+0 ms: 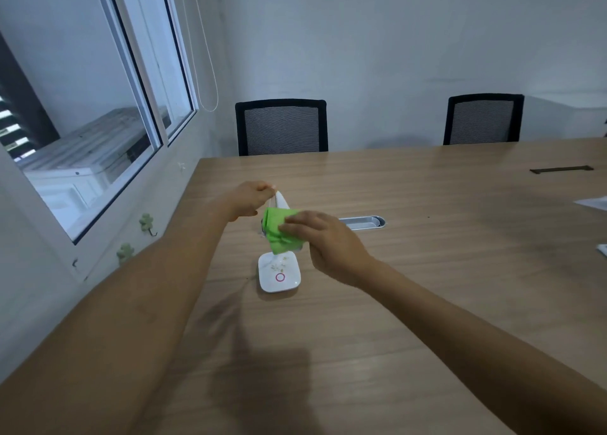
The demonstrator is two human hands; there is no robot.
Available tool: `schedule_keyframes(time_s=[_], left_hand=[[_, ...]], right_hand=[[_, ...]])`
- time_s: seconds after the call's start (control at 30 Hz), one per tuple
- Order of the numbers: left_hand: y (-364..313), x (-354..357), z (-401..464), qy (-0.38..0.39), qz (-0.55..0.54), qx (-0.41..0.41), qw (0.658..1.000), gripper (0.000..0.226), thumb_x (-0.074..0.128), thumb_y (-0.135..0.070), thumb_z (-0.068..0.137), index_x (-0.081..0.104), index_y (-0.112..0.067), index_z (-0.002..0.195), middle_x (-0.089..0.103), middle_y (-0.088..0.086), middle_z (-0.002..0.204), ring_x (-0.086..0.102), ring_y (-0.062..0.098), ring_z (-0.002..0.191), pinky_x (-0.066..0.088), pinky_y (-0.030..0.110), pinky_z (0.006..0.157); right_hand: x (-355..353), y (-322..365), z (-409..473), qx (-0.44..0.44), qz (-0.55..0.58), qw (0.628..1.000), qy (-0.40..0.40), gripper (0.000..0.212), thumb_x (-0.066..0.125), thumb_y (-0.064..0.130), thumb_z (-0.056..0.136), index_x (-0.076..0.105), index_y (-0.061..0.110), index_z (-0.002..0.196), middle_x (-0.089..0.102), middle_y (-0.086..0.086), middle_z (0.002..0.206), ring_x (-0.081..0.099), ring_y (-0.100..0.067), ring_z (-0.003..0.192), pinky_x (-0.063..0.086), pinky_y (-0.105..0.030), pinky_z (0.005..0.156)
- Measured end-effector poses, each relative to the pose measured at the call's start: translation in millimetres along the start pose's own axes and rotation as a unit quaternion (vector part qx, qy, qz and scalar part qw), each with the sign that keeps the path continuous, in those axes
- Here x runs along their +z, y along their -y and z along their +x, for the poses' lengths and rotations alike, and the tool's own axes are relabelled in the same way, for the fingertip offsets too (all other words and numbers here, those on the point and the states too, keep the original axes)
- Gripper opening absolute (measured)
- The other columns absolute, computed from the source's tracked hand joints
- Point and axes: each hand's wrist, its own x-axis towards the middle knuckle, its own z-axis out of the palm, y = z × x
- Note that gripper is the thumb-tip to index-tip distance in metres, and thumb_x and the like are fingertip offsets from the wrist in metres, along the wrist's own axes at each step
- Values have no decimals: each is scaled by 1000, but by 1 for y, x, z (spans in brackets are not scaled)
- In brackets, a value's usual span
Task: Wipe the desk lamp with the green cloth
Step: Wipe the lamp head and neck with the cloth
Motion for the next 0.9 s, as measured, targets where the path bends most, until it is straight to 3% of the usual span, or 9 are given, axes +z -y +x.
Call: schedule_keyframes(time_s=[0.17, 0.3, 0.4, 0.5, 0.63, 0.77, 0.9], left_hand=[[-1, 2, -3, 12, -42, -24, 999, 45, 48, -42, 94, 53, -19, 133, 50, 3, 141, 49, 19, 126, 43, 37, 97], [-2, 1, 0, 18, -49, -25, 998, 40, 54, -36, 93, 57, -17, 128, 52, 4, 141, 49, 22, 130, 42, 44, 108], [-2, -1, 1, 26, -44, -27, 998, 39, 55, -36, 92, 58, -18, 126, 54, 4, 139, 49, 22, 129, 42, 43, 106], [-1, -1, 0, 13, -40, -35, 998, 42, 53, -41, 92, 56, -20, 129, 52, 1, 139, 50, 21, 128, 43, 43, 107], [0, 0, -1, 9, -42, -40, 998, 44, 52, -42, 92, 55, -21, 131, 49, -1, 141, 49, 19, 128, 43, 37, 98], [-3, 5, -2, -10, -58, -31, 998, 42, 49, -40, 94, 55, -20, 131, 47, 2, 143, 46, 19, 125, 42, 35, 97], [13, 10, -13, -80, -13, -3, 997, 55, 33, -42, 99, 37, -15, 146, 35, 4, 155, 37, 24, 137, 32, 40, 115]], right_hand=[[-1, 11, -35, -99, -30, 994, -19, 49, 38, -3, 79, 69, 10, 114, 70, -8, 119, 63, -29, 113, 52, -39, 93], [-7, -5, -7, 29, 23, 996, -84, 55, 42, -17, 72, 66, 2, 117, 66, -17, 122, 62, -35, 111, 53, -47, 93], [-5, -17, 8, 69, 33, 996, -50, 57, 43, -21, 73, 63, 1, 121, 63, -17, 127, 59, -35, 115, 49, -48, 96], [2, -11, -1, 14, 20, 1000, -21, 55, 42, -17, 73, 66, 3, 118, 66, -16, 123, 61, -33, 113, 52, -45, 94], [12, -6, -31, -49, 41, 995, -73, 51, 33, -3, 76, 68, 3, 112, 70, -14, 116, 66, -30, 107, 51, -32, 89], [28, -35, -45, 169, 183, 959, -137, 58, 38, -22, 74, 58, 3, 123, 66, -8, 115, 62, -24, 103, 43, -15, 85], [59, -69, -43, 375, 222, 898, -55, 52, 37, -9, 82, 56, 16, 123, 59, -1, 88, 53, -20, 73, 39, -23, 58]])
